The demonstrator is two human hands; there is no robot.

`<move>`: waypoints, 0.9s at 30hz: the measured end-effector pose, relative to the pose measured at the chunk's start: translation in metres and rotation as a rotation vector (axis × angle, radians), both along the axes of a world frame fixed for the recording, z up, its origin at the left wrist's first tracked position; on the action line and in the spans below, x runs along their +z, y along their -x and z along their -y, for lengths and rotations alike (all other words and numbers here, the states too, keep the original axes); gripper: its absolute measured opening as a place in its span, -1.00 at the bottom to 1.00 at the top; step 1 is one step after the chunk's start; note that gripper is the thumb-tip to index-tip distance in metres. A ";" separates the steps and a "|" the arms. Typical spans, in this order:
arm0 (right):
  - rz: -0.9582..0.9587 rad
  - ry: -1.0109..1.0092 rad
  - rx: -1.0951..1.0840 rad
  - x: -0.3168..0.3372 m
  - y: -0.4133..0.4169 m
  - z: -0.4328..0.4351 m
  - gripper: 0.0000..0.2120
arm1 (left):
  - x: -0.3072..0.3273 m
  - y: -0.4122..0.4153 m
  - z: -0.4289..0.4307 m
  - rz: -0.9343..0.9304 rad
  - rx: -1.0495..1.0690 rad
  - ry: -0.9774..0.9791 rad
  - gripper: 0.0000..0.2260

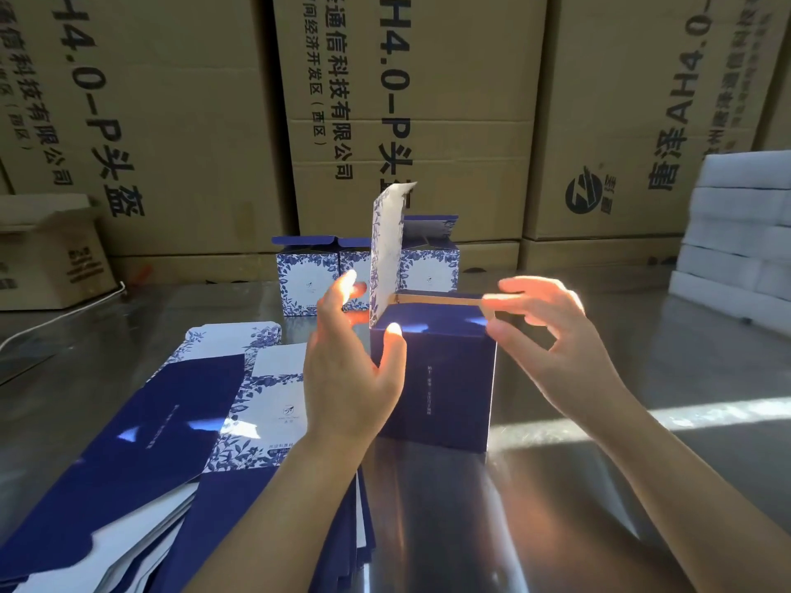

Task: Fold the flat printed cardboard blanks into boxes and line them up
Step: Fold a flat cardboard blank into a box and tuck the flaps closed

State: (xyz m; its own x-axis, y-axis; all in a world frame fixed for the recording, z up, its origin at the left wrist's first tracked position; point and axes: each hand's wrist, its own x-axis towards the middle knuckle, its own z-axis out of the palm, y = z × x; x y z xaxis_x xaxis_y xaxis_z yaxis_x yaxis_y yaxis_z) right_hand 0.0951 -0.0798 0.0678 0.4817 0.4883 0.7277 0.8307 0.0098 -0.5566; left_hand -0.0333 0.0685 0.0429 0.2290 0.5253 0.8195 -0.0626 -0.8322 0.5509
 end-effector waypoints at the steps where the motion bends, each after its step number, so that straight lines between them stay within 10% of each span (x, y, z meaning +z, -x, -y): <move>1: -0.047 0.001 0.010 0.001 -0.002 -0.001 -0.75 | 0.001 0.000 0.000 -0.012 -0.005 0.041 -0.51; 13: -0.542 0.098 0.057 -0.008 -0.010 -0.010 -0.20 | 0.007 -0.007 -0.005 -0.122 -0.060 0.271 -0.73; 27: -0.717 -0.070 0.214 -0.016 -0.013 -0.018 -0.69 | 0.004 -0.002 -0.005 -0.208 -0.165 0.050 -0.65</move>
